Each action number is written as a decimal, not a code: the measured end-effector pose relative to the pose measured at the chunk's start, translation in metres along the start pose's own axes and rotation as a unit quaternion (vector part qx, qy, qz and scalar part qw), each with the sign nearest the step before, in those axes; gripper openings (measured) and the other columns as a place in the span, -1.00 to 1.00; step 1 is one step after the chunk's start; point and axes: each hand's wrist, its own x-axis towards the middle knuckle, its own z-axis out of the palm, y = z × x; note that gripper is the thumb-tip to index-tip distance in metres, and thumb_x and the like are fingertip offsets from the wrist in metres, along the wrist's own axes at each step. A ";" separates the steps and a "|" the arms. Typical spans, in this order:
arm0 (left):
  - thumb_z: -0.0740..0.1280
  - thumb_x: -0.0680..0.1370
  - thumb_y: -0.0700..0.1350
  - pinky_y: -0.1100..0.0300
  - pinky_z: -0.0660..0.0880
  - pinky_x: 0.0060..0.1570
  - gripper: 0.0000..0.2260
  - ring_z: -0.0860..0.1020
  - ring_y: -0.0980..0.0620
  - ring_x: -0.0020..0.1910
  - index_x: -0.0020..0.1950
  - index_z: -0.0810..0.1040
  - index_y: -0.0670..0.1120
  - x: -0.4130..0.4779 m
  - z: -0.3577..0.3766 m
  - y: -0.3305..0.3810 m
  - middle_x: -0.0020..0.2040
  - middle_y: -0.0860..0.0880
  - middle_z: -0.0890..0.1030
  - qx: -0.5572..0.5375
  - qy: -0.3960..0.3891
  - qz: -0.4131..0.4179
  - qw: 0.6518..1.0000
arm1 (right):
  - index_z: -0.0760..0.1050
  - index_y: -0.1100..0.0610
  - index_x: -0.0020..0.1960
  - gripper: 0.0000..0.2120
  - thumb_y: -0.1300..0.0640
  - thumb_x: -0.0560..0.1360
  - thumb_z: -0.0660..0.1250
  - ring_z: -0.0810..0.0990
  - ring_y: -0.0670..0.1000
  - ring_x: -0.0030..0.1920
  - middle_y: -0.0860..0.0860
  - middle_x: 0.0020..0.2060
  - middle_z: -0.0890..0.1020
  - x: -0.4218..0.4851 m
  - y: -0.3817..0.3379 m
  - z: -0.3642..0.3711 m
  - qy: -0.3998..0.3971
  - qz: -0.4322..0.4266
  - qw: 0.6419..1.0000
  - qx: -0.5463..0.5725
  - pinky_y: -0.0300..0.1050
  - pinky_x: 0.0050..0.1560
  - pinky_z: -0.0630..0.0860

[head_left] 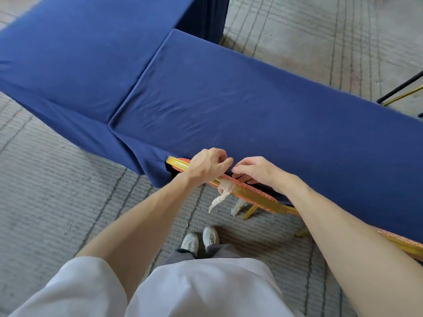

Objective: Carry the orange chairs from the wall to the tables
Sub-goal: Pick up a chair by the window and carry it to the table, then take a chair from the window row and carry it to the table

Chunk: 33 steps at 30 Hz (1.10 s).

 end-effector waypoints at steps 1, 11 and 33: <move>0.23 0.55 0.09 0.13 0.36 -0.35 -0.71 0.52 0.05 -0.31 -0.35 0.44 0.04 -0.002 -0.006 0.001 -0.34 0.06 0.55 0.000 0.007 -0.018 1.000 | 0.65 0.01 0.03 -0.76 -0.11 0.47 0.40 0.70 -0.08 -0.04 -0.09 -0.08 0.72 0.006 -0.006 0.000 -0.016 -0.011 1.000 -0.008 0.09 0.22 0.53; 0.19 0.50 0.18 -0.03 0.57 -0.07 -0.74 0.60 0.07 -0.16 -0.16 0.59 0.08 -0.033 -0.082 -0.025 -0.24 0.15 0.64 -0.063 0.141 -0.183 0.971 | 0.63 0.04 -0.01 -0.81 -0.04 0.46 0.37 0.71 -0.09 -0.12 -0.10 -0.11 0.72 0.055 -0.099 0.030 -0.100 -0.178 0.978 -0.042 0.06 0.18 0.55; 0.21 0.42 0.35 -0.05 0.61 -0.01 -0.56 0.65 0.08 -0.13 0.02 0.61 0.07 -0.467 -0.353 -0.203 -0.11 0.07 0.67 -0.096 0.558 -0.332 0.754 | 0.55 0.12 0.14 -0.79 0.04 0.57 0.36 0.70 -0.07 -0.11 0.01 -0.08 0.71 -0.083 -0.436 0.433 -0.307 -0.484 0.801 -0.175 -0.34 -0.20 0.53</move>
